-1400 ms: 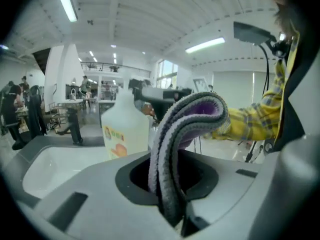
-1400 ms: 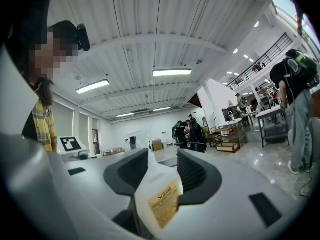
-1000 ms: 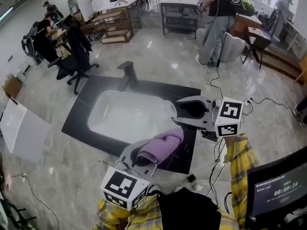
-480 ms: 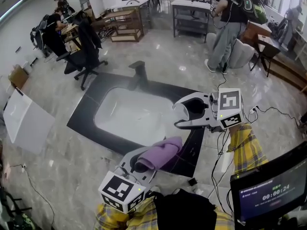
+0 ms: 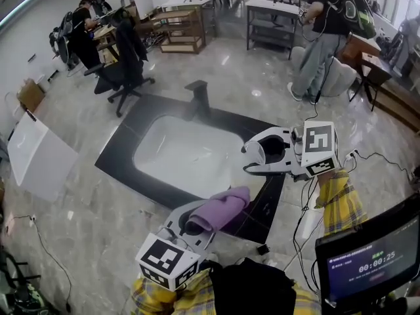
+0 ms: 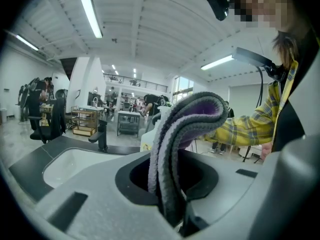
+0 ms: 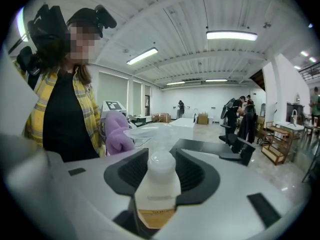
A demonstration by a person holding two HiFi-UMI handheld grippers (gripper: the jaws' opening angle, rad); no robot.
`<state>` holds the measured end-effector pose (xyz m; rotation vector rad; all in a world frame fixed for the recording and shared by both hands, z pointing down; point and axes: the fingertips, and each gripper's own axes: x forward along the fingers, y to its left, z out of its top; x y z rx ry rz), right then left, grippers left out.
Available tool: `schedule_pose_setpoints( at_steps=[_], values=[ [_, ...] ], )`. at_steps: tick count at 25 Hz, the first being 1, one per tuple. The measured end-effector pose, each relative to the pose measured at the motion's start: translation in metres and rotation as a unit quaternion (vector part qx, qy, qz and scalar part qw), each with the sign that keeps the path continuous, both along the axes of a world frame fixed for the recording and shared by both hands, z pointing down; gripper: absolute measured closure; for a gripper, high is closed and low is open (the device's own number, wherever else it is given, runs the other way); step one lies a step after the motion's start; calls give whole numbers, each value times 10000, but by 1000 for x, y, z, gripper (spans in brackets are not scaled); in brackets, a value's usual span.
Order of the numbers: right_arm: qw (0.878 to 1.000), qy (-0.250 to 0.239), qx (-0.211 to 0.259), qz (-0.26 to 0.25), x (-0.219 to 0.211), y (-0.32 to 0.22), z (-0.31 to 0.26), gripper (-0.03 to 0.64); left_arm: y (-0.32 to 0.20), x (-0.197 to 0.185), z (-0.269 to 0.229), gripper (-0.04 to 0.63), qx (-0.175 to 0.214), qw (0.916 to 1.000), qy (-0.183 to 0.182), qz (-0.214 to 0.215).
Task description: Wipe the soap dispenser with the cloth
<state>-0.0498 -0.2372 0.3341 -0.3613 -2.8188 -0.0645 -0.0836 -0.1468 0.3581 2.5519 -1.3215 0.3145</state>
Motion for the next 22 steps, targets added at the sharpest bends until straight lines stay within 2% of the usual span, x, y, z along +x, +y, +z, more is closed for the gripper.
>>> schedule_pose_setpoints(
  at_steps=[6, 12, 17, 22],
  values=[
    [9970, -227, -2, 735, -1, -6, 0, 457, -4, 2, 1, 523, 7, 9999, 29, 101],
    [9851, -114, -45, 1716, 2, -15, -4, 457, -5, 3, -5, 523, 35, 9994, 56, 334],
    [9666, 38, -159, 2559, 3, -19, 1, 457, 0, -3, 1, 523, 41, 9988, 98, 475],
    [9410, 137, -290, 3368, 11, -30, 2, 457, -3, -8, 4, 523, -7, 9984, 177, 536]
  ],
)
